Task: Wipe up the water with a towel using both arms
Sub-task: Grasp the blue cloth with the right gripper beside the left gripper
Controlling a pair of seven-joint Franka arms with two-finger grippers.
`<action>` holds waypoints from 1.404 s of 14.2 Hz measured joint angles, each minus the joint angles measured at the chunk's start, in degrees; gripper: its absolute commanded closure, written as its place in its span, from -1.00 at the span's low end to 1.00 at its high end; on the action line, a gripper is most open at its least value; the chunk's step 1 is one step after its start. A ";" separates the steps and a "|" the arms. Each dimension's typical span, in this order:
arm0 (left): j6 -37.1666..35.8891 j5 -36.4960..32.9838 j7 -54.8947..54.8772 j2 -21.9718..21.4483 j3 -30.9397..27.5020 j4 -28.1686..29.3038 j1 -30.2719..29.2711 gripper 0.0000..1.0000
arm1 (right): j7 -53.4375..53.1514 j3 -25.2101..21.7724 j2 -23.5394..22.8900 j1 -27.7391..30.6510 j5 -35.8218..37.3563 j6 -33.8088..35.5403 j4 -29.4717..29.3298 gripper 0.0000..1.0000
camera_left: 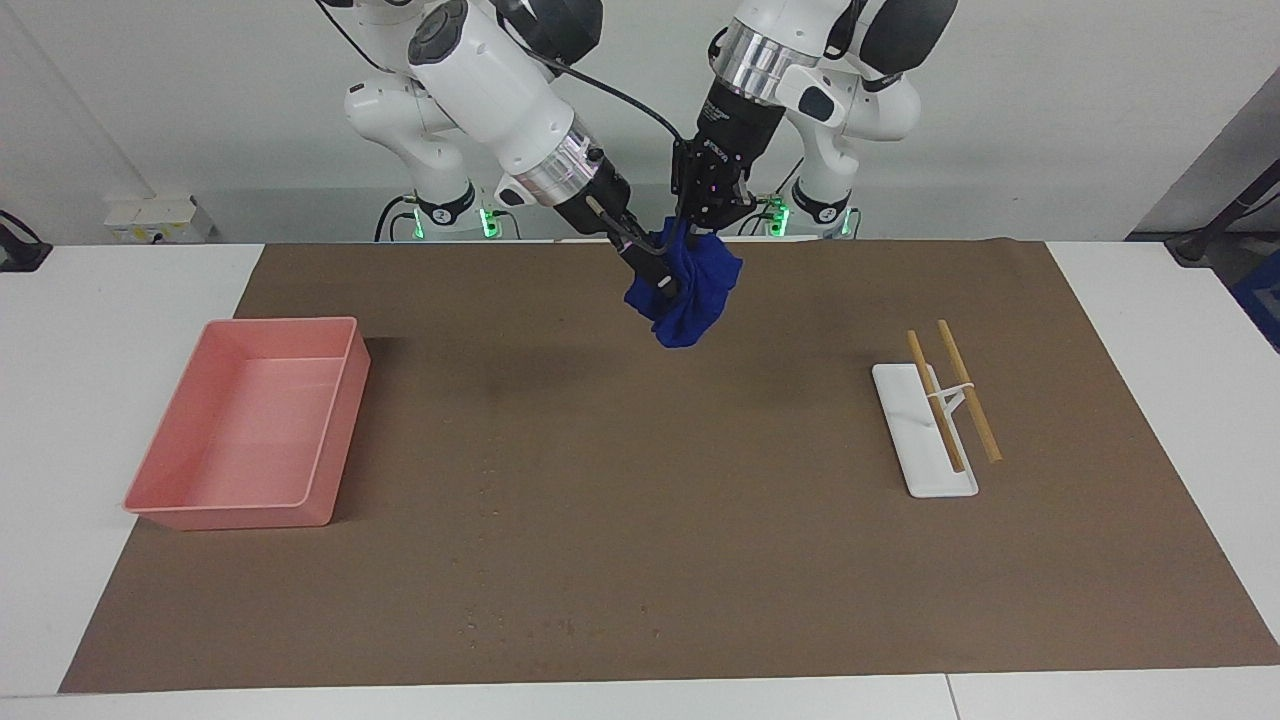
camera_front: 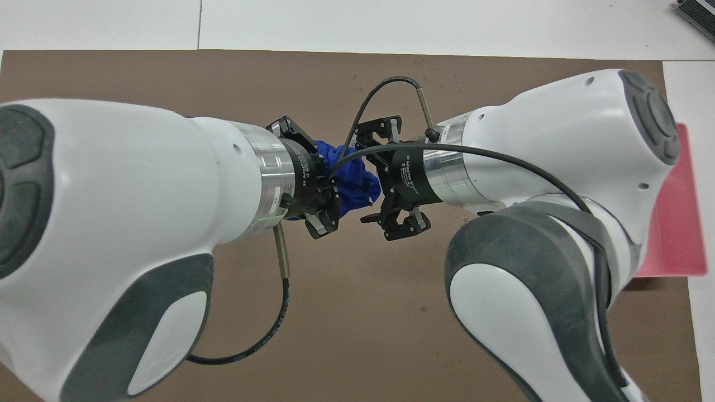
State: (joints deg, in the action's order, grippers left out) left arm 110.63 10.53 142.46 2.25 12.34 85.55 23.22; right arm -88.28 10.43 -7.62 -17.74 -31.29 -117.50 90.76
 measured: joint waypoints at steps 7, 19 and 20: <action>0.01 0.00 -0.01 0.00 0.01 0.10 0.39 1.00 | 1.95 -0.13 -0.08 -0.74 0.00 -3.98 -0.06 -0.70; 0.39 0.00 -0.56 0.01 -0.02 0.15 0.40 1.00 | 2.48 -0.45 -0.03 -0.67 0.10 -4.52 0.71 1.00; 0.40 0.00 -0.97 0.01 -0.02 0.15 0.40 0.13 | 2.48 -0.49 0.04 -0.66 0.49 -4.52 0.68 1.00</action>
State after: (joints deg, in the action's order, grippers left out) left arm 111.03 10.53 141.49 2.25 12.31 85.70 23.62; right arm -85.80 9.94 -7.58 -18.41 -30.80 -122.02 91.44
